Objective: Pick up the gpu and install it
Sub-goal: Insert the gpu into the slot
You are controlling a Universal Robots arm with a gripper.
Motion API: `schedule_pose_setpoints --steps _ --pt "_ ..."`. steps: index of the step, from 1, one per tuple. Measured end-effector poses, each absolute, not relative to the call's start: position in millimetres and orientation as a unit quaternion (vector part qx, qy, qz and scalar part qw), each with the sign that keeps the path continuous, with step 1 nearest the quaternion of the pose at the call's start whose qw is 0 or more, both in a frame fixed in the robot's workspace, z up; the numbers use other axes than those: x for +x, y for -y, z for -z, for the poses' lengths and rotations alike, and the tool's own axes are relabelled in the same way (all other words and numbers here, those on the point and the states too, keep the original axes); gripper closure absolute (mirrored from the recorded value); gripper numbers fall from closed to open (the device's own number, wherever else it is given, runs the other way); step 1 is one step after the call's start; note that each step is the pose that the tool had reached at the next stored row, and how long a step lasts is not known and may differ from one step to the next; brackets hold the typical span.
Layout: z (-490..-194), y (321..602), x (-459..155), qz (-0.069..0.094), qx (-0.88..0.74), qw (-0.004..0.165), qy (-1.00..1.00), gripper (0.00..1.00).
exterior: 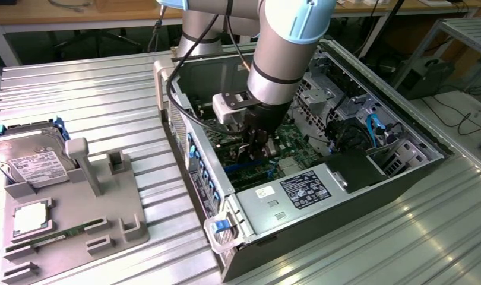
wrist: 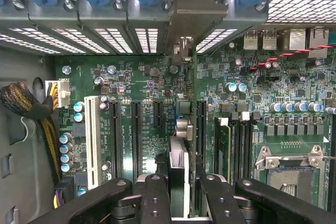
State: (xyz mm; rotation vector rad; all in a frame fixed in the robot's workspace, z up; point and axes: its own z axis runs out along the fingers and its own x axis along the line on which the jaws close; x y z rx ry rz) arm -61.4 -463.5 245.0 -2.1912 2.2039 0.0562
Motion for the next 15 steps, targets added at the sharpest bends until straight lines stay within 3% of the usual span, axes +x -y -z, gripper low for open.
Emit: schedule_pose_setpoints --steps 15 --pt "-247.2 463.4 -61.4 -0.017 -0.704 0.016 -0.710 0.72"
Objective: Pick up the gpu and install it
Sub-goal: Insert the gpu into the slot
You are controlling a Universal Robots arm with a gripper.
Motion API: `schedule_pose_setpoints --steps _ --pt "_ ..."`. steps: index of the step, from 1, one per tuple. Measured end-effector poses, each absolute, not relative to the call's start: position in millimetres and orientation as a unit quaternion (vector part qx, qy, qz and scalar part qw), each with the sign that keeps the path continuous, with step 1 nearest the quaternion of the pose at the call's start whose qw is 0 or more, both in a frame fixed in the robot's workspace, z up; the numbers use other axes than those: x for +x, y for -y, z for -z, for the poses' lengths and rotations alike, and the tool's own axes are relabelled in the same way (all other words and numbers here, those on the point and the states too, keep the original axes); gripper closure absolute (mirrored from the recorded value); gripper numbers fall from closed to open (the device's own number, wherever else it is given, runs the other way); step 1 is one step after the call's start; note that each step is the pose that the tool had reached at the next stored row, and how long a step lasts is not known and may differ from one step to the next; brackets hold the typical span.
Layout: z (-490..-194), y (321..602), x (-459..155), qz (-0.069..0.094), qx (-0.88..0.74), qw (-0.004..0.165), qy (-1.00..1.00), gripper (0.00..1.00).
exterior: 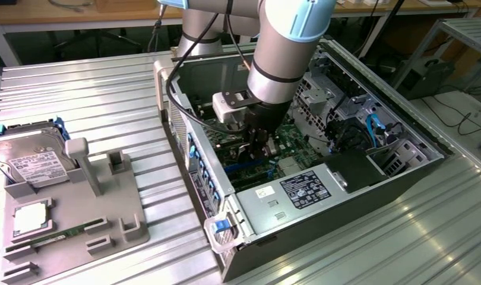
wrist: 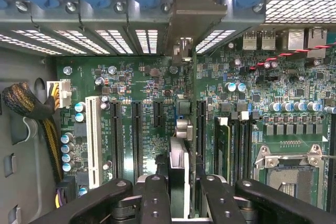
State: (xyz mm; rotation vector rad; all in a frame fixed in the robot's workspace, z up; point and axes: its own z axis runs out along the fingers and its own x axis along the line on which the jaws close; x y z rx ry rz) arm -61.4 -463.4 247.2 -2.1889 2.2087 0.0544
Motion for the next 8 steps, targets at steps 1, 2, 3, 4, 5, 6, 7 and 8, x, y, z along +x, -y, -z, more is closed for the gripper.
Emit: schedule_pose_setpoints --steps 1,2,3,4,5,6,7,8 --pt "-247.2 463.4 -61.4 -0.018 -0.704 0.016 -0.710 0.72" --pt "-247.3 463.4 -61.4 -0.018 -0.704 0.015 -0.710 0.72" --pt "-248.0 463.4 -61.3 -0.019 -0.704 0.014 -0.710 0.72" --pt "-248.4 463.4 -61.1 -0.019 -0.704 0.014 -0.710 0.72" --pt "-248.9 463.4 -60.8 -0.021 -0.704 0.013 -0.710 0.72" --pt "-249.0 463.4 -60.4 -0.022 -0.704 0.012 -0.710 0.72" --pt "-249.1 463.4 -60.4 -0.022 -0.704 0.011 -0.710 0.72" --pt "-249.1 463.4 -60.3 -0.022 -0.704 0.011 -0.710 0.72"
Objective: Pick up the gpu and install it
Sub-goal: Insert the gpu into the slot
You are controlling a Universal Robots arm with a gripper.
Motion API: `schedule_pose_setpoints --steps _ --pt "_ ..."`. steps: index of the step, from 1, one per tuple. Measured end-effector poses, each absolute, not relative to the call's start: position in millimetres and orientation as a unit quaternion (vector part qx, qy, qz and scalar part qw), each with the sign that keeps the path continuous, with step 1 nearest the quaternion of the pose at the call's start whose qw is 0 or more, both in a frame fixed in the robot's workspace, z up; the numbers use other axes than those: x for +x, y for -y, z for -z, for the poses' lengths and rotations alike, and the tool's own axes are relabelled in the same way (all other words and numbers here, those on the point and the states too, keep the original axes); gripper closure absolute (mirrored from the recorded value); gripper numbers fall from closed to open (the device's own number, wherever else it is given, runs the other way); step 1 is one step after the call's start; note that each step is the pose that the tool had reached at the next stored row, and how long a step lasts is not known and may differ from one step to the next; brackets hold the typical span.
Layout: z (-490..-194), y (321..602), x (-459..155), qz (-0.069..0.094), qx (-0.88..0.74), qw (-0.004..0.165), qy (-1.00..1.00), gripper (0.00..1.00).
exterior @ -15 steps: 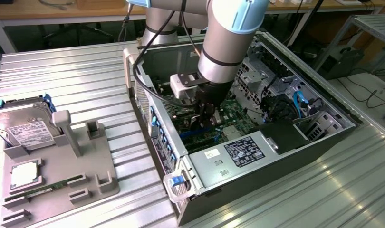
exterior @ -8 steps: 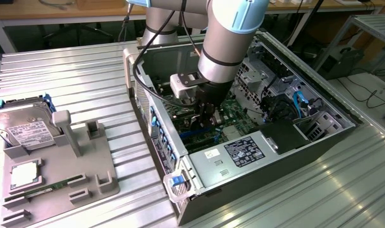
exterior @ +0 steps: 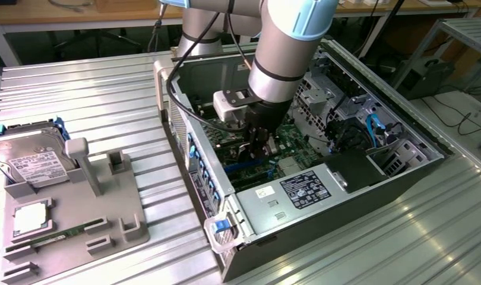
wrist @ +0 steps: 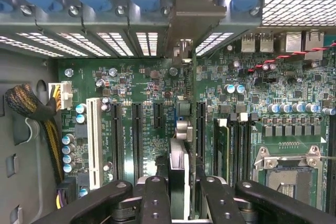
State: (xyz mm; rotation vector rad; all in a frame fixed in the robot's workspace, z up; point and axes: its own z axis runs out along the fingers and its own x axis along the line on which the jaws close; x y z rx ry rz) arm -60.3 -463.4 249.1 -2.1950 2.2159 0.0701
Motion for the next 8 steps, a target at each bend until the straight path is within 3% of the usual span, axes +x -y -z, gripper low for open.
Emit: schedule_pose_setpoints --steps 8 --pt "-246.5 463.4 -60.2 -0.022 -0.704 0.009 -0.710 0.72"
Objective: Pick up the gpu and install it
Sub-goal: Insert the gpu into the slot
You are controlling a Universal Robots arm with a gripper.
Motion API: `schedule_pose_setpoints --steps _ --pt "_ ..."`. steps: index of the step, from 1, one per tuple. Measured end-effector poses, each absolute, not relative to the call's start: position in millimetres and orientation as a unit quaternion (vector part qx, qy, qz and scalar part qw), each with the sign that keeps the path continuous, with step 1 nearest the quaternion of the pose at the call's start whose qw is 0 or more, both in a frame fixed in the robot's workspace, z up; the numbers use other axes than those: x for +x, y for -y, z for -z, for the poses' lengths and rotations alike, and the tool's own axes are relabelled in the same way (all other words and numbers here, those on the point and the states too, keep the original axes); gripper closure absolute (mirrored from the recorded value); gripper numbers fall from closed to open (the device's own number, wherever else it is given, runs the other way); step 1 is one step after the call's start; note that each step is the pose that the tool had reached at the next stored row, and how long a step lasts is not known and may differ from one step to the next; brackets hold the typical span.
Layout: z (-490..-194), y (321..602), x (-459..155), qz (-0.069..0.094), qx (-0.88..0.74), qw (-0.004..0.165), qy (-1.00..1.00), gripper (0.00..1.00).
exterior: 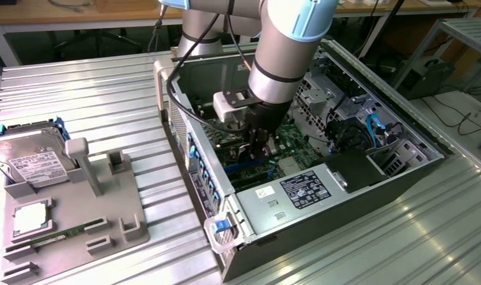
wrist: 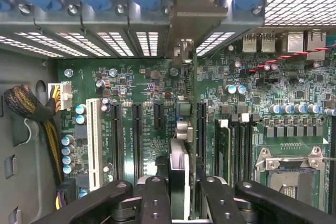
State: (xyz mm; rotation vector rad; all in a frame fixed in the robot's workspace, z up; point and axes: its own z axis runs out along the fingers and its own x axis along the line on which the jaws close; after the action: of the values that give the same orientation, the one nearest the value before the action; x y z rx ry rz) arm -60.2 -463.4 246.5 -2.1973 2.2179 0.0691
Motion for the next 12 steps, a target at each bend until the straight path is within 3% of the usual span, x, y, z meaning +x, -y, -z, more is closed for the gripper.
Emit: schedule_pose_setpoints --steps 12 --pt "-243.4 463.4 -60.3 -0.021 -0.704 0.008 -0.710 0.72"
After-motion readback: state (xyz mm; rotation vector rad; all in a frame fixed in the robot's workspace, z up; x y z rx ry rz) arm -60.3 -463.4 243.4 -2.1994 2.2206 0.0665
